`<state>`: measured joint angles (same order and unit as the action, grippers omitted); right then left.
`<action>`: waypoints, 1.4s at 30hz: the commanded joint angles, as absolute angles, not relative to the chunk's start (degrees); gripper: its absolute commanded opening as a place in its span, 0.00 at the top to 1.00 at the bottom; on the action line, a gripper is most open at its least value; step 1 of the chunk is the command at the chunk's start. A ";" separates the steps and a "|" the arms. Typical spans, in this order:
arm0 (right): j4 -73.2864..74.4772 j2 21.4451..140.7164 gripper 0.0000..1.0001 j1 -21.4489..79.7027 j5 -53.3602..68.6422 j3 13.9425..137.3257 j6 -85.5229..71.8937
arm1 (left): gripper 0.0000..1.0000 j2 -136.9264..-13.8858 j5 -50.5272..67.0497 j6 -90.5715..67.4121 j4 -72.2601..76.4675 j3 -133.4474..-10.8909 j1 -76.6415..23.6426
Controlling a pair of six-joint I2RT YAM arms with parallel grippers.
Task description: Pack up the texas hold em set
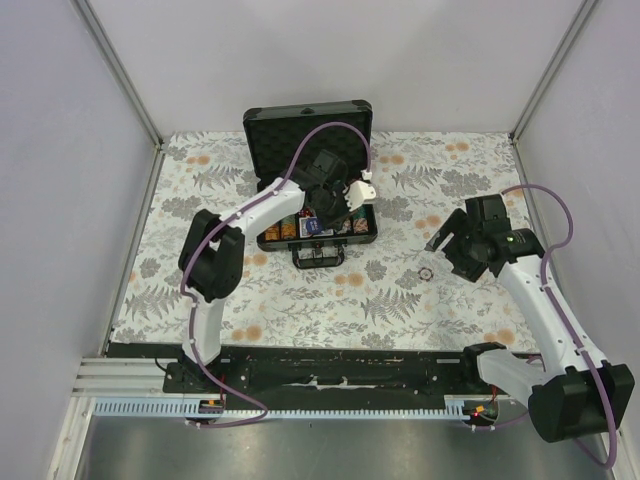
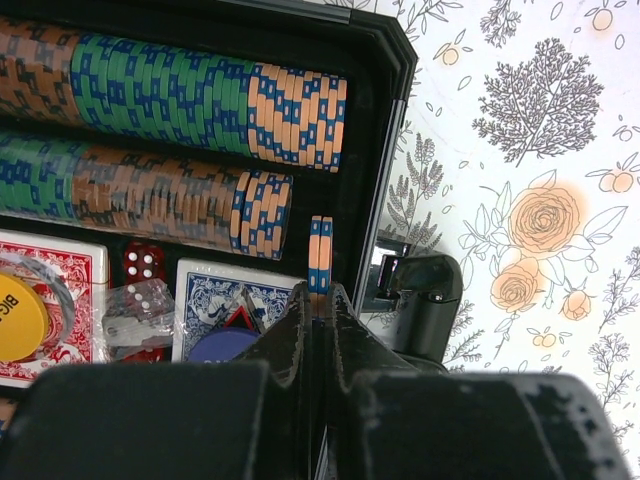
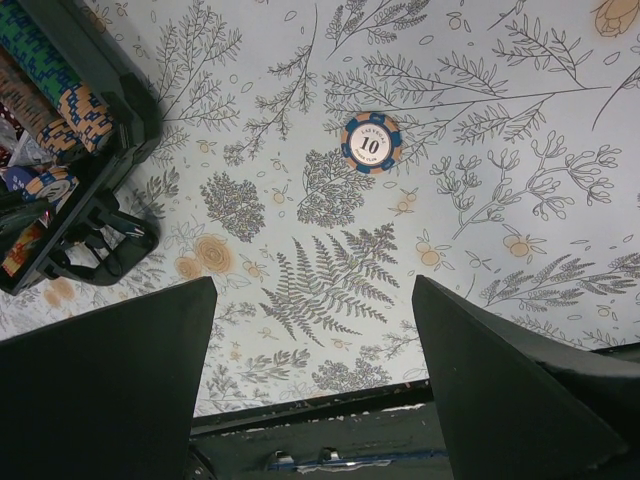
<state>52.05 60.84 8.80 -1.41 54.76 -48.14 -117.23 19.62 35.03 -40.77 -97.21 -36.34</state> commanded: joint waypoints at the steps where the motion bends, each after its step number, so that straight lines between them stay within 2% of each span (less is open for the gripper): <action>1: 50.27 61.17 0.13 8.52 -1.32 54.41 -48.52 | 0.98 -118.82 19.78 37.62 -42.19 -100.72 -36.04; 11: 49.83 61.70 0.13 8.35 -0.62 53.97 -48.95 | 0.97 -122.78 15.30 33.93 -42.45 -104.41 -36.04; 23: 49.22 61.70 0.13 8.35 -0.18 53.17 -49.13 | 0.68 -123.22 13.54 32.87 -41.49 -104.59 -36.04; 32: 49.31 62.92 0.14 8.26 -0.26 52.82 -48.87 | 0.65 -121.56 12.83 32.17 -40.96 -103.63 -36.04; 42: 45.10 74.35 0.17 8.52 -0.18 52.56 -46.76 | 0.61 -111.63 9.41 30.68 -37.27 -100.12 -36.04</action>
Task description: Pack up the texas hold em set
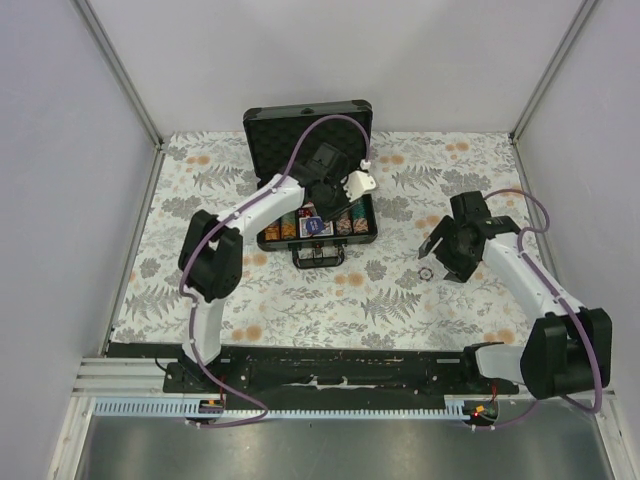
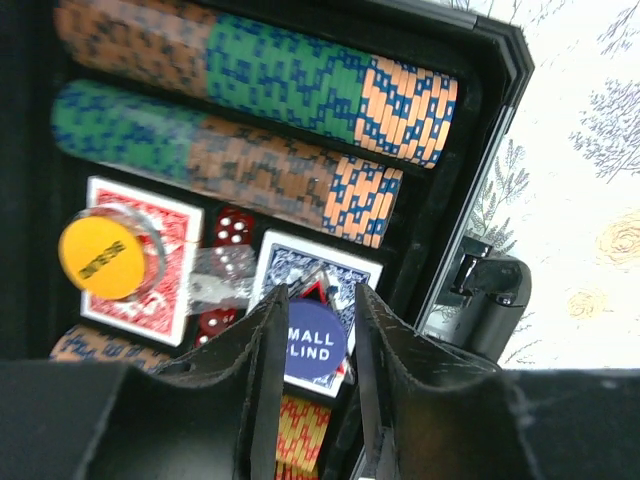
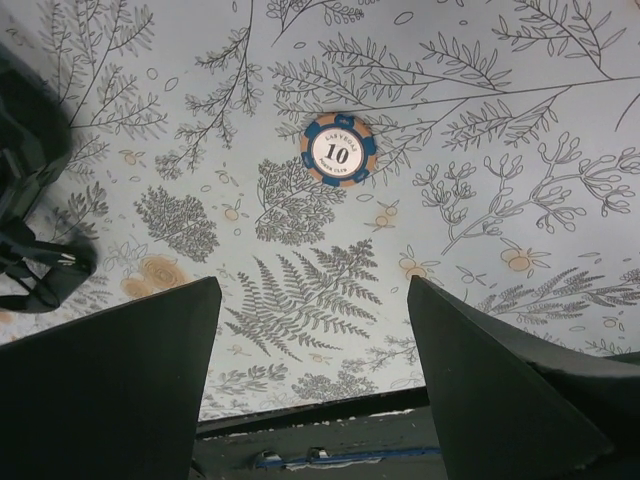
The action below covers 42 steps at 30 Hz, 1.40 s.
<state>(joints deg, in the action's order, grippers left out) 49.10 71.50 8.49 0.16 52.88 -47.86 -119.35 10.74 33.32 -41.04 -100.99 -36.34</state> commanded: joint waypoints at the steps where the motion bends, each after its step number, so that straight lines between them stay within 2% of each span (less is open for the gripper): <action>1: 44.74 75.57 0.17 8.61 -0.18 52.47 -47.02 | 0.60 -110.14 9.32 29.98 -36.40 -99.41 -36.04; 13: 40.96 88.67 0.21 9.40 -2.64 55.02 -47.37 | 0.54 -96.34 6.43 4.86 -16.37 -84.48 -36.12; 19: 40.52 92.72 0.22 9.49 -1.06 55.11 -47.46 | 0.50 -89.74 -5.78 2.72 -9.15 -76.74 -36.12; 24: 40.52 94.83 0.26 9.49 -1.75 55.81 -47.64 | 0.46 -86.40 -10.19 2.29 -6.07 -73.66 -36.12; 32: 40.96 97.82 0.32 9.49 -3.87 57.74 -47.64 | 0.30 -82.62 -15.02 0.62 -0.89 -69.00 -36.12; 33: 40.96 98.26 0.33 9.49 -3.95 57.74 -47.64 | 0.25 -82.27 -15.38 0.53 -0.36 -68.47 -36.12; 34: 40.96 98.61 0.33 9.41 -3.96 57.83 -47.64 | 0.15 -81.92 -16.25 0.61 -0.26 -68.21 -36.21; 38: 41.04 98.96 0.40 9.49 -4.92 57.22 -47.64 | 0.12 -80.25 -23.80 -1.32 2.72 -66.19 -36.12; 42: 41.31 99.31 0.45 9.49 -5.01 56.60 -47.37 | 0.11 -78.58 -25.05 -1.40 3.78 -65.13 -36.12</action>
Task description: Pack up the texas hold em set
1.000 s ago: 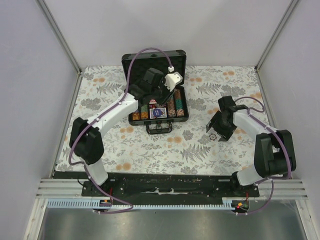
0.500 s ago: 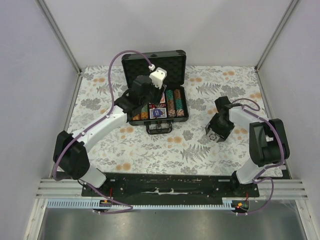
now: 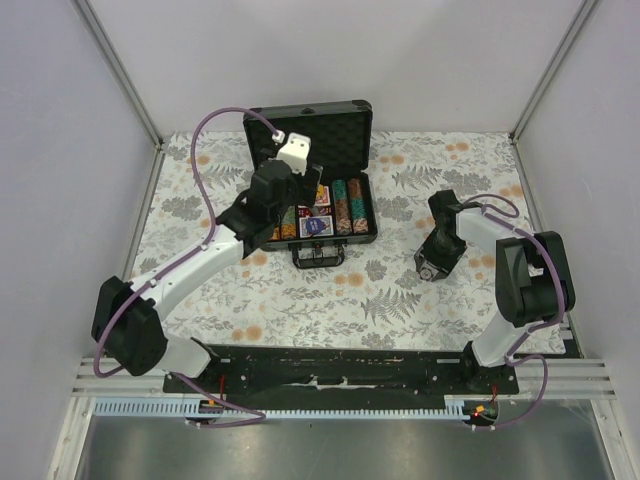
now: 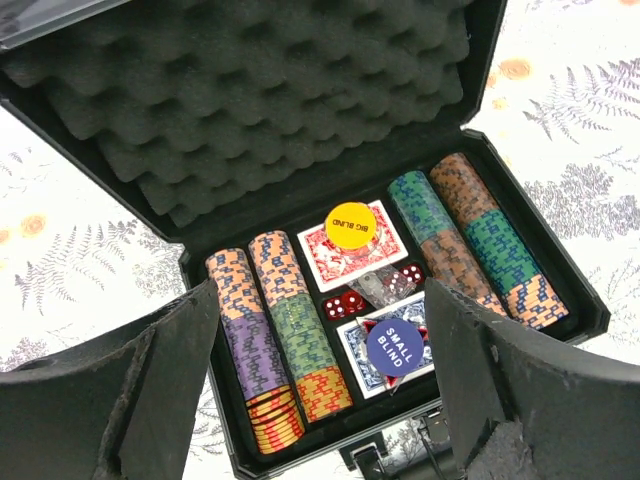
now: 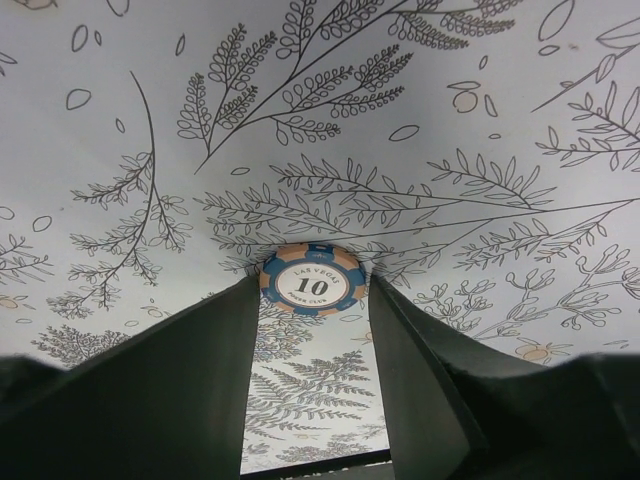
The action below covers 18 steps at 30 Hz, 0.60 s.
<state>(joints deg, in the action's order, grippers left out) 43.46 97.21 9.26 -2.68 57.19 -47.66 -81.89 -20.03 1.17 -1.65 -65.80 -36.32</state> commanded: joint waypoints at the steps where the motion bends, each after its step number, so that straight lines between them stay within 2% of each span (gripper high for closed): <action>1: 41.31 99.49 0.46 9.41 -4.75 56.51 -47.29 | 0.11 -78.31 -24.96 -1.84 3.78 -64.95 -36.12; 3: 41.22 99.75 0.49 9.41 -4.31 56.43 -47.37 | 0.09 -77.96 -23.83 -2.72 3.78 -64.51 -36.04; 5: 41.31 99.93 0.51 9.49 -4.39 56.43 -47.28 | 0.00 -77.70 -23.82 -4.64 3.78 -63.90 -36.04; 12: 41.48 97.39 0.56 9.49 -3.08 56.69 -47.29 | 0.00 -78.92 -10.31 -12.03 4.30 -60.91 -36.03; 18: 43.85 91.77 0.56 9.49 -1.58 57.83 -47.81 | 0.00 -80.94 1.56 -18.80 7.56 -56.96 -37.52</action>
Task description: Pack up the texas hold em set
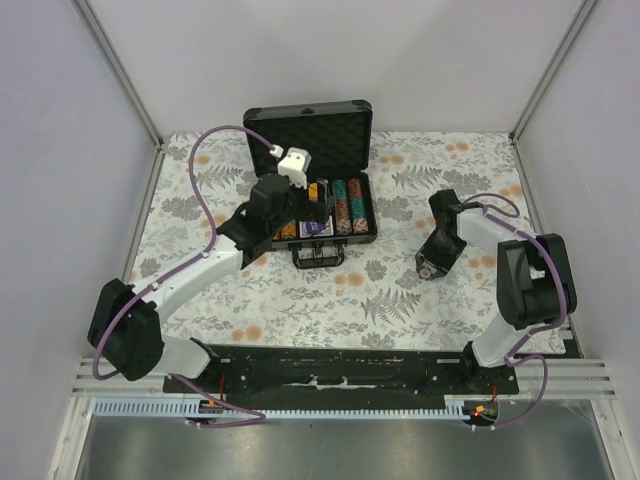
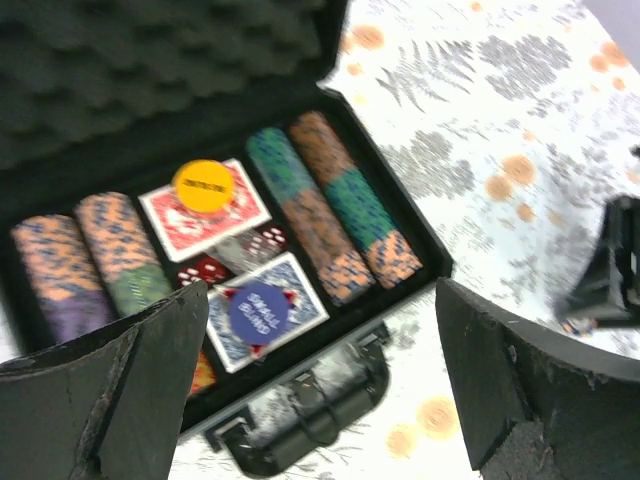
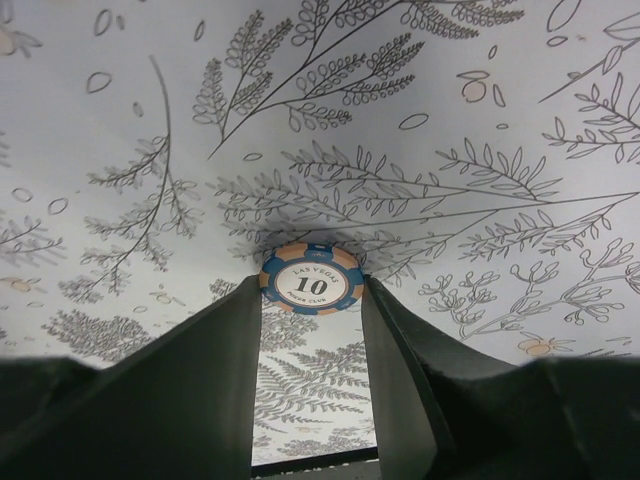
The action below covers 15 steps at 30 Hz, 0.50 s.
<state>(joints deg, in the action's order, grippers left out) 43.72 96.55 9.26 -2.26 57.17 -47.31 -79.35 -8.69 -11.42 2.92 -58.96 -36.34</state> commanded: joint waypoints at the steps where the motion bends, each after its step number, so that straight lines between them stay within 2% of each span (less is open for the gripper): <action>1: 44.38 90.80 0.56 9.58 -1.50 58.09 -47.90 | 0.00 -81.38 3.06 -19.07 7.73 -56.61 -38.23; 5: 45.96 87.46 0.56 9.49 -0.18 58.80 -47.90 | 0.00 -83.58 8.68 -22.49 12.37 -53.62 -41.39; 12: 46.32 83.50 0.56 9.49 6.32 58.54 -50.00 | 0.00 -89.82 17.39 -33.12 29.85 -47.91 -46.66; 15: 45.70 82.01 0.56 9.49 9.57 58.27 -51.59 | 0.05 -94.46 19.86 -38.04 37.77 -47.55 -48.51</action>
